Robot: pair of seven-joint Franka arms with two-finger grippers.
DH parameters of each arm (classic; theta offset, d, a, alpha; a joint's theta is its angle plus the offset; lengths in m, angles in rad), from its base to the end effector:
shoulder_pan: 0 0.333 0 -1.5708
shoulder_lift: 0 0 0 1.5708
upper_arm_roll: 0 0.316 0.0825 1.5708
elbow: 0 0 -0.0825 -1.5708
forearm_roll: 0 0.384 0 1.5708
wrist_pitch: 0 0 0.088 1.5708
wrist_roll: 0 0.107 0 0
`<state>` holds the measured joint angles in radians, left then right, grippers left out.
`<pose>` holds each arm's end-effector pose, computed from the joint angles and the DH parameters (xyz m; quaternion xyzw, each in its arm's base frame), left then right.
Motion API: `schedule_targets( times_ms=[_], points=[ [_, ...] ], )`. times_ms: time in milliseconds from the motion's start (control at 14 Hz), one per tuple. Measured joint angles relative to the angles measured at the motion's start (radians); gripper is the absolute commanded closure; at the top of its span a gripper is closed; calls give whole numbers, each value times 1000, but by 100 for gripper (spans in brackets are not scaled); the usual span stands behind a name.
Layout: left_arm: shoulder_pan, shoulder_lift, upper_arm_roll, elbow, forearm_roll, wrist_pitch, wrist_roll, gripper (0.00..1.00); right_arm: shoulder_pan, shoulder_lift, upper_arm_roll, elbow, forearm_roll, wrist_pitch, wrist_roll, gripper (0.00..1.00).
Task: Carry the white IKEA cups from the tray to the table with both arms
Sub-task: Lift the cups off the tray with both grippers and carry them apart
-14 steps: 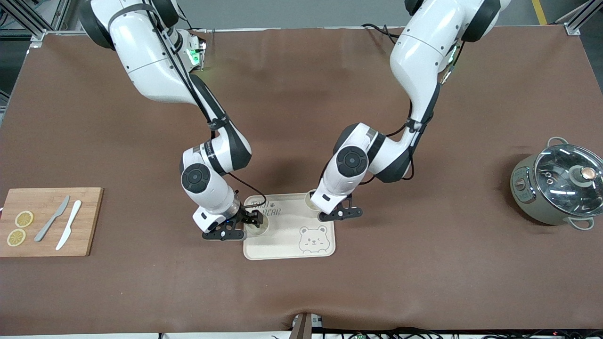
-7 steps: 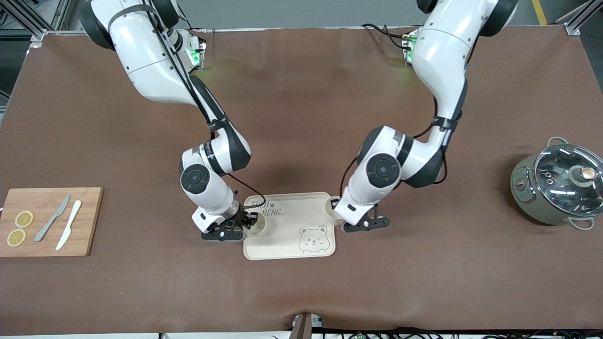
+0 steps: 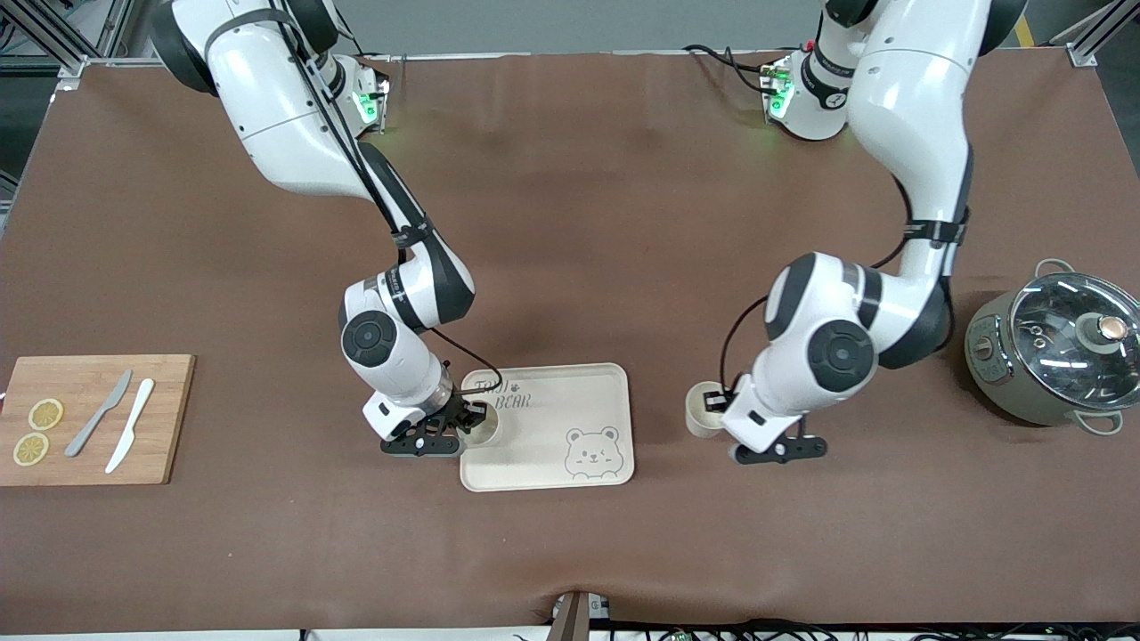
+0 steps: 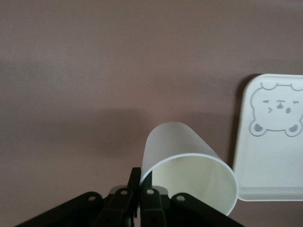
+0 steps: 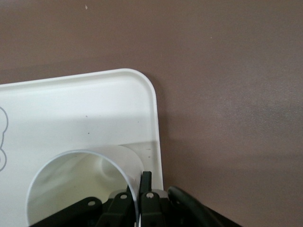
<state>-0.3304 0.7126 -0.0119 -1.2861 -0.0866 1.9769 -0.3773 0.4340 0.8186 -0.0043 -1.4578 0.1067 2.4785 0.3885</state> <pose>0.6944 -0.2511 0.3253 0.9983 0.0364 -0.0255 0.0369 0.6732 0.3088 0.2153 -0.9941 0.0172 -0.0784 0.0726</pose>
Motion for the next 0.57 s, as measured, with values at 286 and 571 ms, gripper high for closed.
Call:
schedule_targets(
  times_ms=[286,571],
  points=[
    [91,-9,3,0,0,-15,164,100,0,-1,-1,31,0,-19,14,100],
    [205,-9,4,-4,16,-19,309,100,-10,-17,-8,124,1,-213,18,100]
  ],
)
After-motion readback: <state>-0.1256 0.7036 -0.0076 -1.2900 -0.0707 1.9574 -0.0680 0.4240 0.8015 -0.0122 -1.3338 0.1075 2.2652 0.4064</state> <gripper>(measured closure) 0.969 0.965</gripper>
